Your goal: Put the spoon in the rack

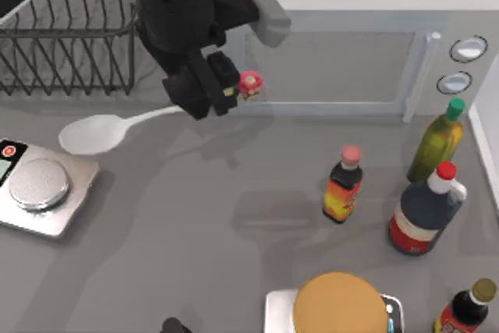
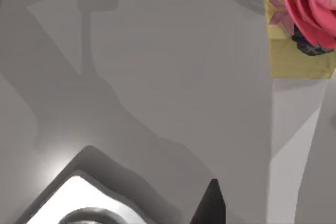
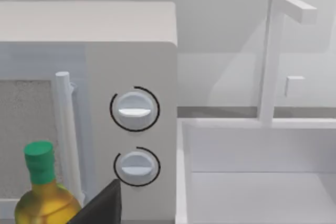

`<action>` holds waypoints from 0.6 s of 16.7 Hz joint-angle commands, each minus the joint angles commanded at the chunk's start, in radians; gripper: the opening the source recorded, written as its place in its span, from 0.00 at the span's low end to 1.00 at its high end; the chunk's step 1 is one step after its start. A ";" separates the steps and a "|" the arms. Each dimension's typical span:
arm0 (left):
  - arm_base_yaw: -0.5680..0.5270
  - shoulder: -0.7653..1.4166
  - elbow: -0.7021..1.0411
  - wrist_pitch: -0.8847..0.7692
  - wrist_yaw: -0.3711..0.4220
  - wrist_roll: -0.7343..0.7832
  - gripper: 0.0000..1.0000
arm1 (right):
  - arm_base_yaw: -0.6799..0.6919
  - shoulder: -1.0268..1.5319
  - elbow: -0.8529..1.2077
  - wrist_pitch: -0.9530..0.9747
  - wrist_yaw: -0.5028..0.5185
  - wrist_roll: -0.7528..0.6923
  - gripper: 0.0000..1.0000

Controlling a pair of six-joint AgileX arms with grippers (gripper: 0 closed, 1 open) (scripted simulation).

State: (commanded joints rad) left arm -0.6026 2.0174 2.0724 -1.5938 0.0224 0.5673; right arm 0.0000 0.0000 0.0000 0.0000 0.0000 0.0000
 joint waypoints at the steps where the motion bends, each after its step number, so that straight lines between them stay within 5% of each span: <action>1: 0.000 -0.001 0.002 -0.002 0.000 0.000 0.00 | 0.000 0.000 0.000 0.000 0.000 0.000 1.00; 10: 0.089 -0.127 -0.100 0.154 0.021 -0.059 0.00 | 0.000 0.000 0.000 0.000 0.000 0.000 1.00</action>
State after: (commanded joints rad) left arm -0.5134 1.8906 1.9722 -1.4396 0.0436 0.5085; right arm 0.0000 0.0000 0.0000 0.0000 0.0000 0.0000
